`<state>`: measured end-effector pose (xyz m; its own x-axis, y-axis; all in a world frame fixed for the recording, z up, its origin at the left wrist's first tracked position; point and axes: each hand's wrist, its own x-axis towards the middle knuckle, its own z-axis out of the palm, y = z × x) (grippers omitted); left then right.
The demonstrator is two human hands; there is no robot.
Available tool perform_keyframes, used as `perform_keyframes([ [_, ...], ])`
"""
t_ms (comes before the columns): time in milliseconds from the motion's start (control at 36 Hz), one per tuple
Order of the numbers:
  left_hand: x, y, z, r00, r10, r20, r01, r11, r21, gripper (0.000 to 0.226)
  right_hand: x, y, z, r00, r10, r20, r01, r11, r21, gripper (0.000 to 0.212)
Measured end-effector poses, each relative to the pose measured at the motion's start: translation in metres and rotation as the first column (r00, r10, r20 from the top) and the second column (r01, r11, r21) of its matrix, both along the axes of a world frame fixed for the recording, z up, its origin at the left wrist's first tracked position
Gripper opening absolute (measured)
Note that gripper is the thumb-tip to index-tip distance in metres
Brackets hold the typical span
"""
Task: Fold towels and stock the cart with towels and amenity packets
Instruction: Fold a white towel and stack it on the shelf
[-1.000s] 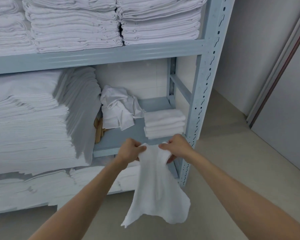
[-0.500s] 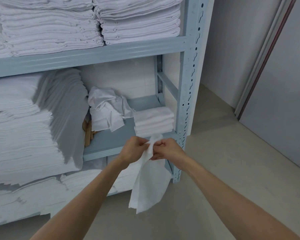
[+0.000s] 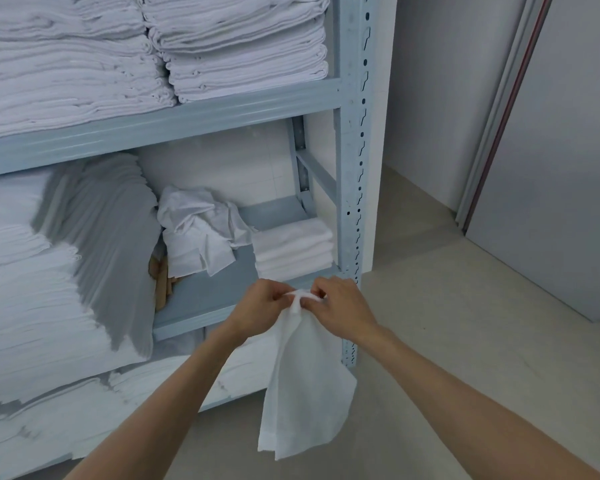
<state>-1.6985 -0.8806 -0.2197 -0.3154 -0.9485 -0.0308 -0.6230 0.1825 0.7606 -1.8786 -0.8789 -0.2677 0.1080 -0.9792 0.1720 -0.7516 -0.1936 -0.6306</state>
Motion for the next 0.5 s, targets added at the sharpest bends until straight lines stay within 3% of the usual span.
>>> perform_keyframes([
  [250, -0.018, -0.010, 0.007, 0.998, -0.017, 0.058, 0.020, 0.999, -0.035, 0.024, -0.011, -0.003, 0.009, 0.998, 0.056, -0.016, -0.057, 0.997, -0.061, 0.040],
  [361, -0.027, -0.013, 0.010, 0.998, -0.020, -0.056, 0.023, 0.998, 0.065, 0.032, -0.020, -0.009, 0.015, 0.998, 0.051, -0.034, -0.054, 0.994, -0.097, 0.039],
  [444, -0.032, -0.016, 0.011, 1.000, -0.029, 0.006, 0.029, 0.999, 0.031, 0.017, -0.028, -0.017, 0.017, 0.998, 0.040, -0.041, -0.043, 0.996, -0.077, 0.029],
  [500, -0.034, -0.017, 0.011, 0.998, -0.039, 0.045, 0.039, 0.999, 0.000, 0.020, -0.033, -0.021, 0.016, 0.999, 0.034, -0.017, -0.036, 0.996, -0.081, 0.031],
])
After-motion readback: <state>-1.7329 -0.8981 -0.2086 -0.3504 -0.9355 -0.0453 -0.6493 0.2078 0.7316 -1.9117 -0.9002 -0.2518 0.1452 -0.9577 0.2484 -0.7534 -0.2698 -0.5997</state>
